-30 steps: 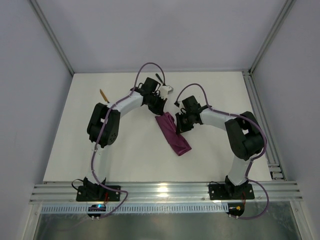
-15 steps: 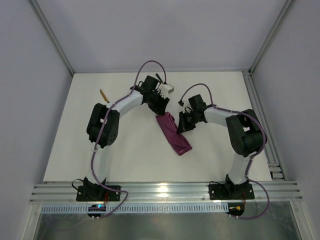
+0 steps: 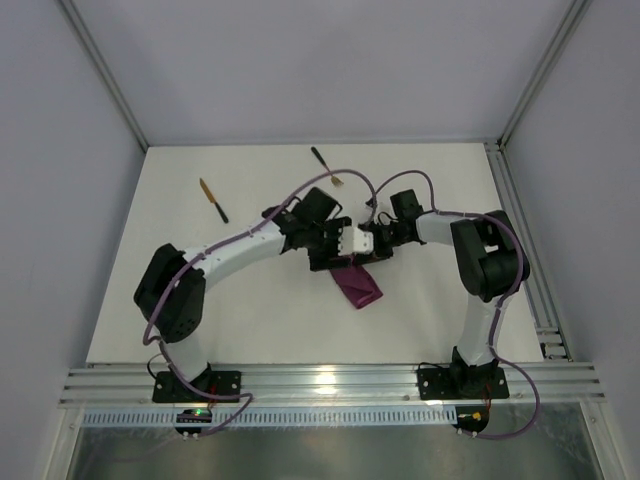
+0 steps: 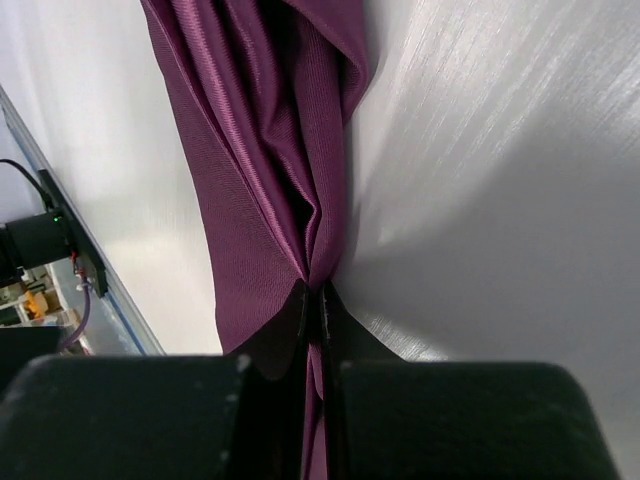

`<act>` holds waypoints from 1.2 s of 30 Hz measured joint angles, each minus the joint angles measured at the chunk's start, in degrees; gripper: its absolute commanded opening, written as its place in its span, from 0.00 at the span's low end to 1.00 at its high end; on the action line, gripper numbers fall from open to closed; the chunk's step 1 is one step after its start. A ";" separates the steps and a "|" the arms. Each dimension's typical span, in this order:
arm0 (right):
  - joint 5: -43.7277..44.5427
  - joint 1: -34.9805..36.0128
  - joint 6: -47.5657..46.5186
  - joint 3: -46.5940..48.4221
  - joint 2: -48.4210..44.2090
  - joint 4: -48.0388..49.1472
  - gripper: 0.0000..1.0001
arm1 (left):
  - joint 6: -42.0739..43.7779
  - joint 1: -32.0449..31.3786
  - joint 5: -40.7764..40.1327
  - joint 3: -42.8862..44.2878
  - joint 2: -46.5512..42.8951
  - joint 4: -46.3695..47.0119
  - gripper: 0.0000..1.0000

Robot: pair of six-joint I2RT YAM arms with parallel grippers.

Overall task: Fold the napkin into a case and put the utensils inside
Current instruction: Pick up the smaller rectangle-folded napkin from the center of the board.

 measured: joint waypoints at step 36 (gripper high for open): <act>-4.57 -0.96 -0.96 0.24 1.79 1.07 0.09 | 31.95 -11.02 -12.13 -13.25 7.69 15.37 0.00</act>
